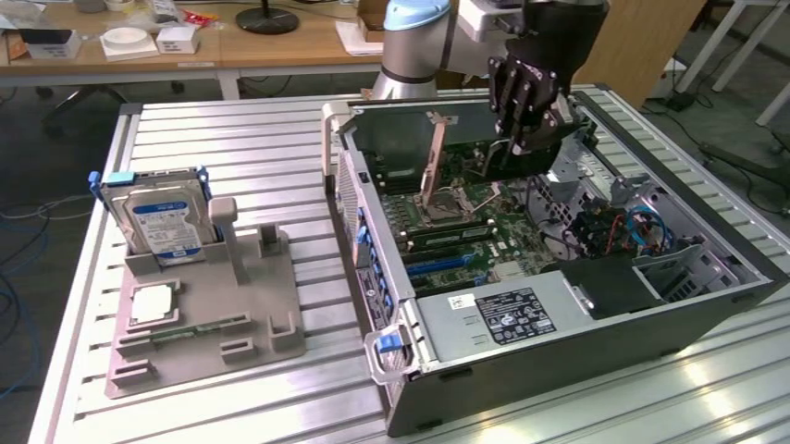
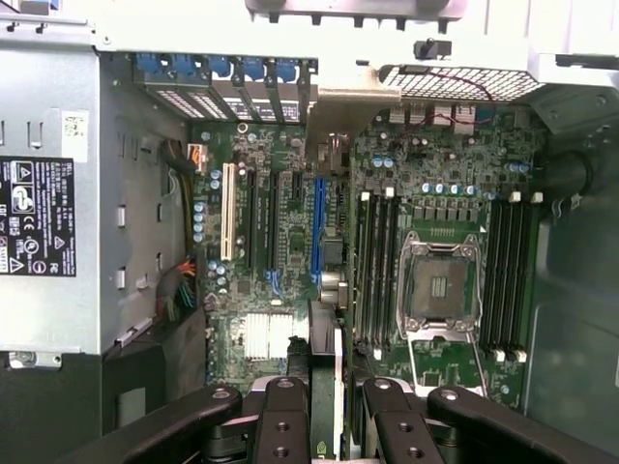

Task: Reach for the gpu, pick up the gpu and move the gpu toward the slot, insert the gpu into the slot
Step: 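Insert the gpu into the slot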

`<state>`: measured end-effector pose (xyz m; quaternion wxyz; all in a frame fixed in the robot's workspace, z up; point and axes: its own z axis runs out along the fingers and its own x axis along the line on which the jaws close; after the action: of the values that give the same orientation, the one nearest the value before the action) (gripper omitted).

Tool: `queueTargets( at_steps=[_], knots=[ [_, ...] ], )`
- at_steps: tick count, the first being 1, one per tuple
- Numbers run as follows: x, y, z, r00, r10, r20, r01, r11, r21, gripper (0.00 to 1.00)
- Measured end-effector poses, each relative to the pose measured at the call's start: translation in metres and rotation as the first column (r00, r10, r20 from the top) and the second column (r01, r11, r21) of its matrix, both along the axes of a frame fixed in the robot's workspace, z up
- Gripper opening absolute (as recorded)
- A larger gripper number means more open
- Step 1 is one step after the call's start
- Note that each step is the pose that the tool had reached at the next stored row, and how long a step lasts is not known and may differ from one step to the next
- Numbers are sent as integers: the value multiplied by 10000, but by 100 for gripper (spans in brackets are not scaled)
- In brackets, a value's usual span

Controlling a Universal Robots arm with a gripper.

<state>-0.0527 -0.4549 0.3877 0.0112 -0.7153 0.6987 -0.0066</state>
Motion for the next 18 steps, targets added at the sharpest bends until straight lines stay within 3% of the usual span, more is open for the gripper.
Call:
queueTargets(
  at_steps=[18],
  knots=[
    [-54,0,-183,9994,-341,39,341,9994,1,26]
  ],
)
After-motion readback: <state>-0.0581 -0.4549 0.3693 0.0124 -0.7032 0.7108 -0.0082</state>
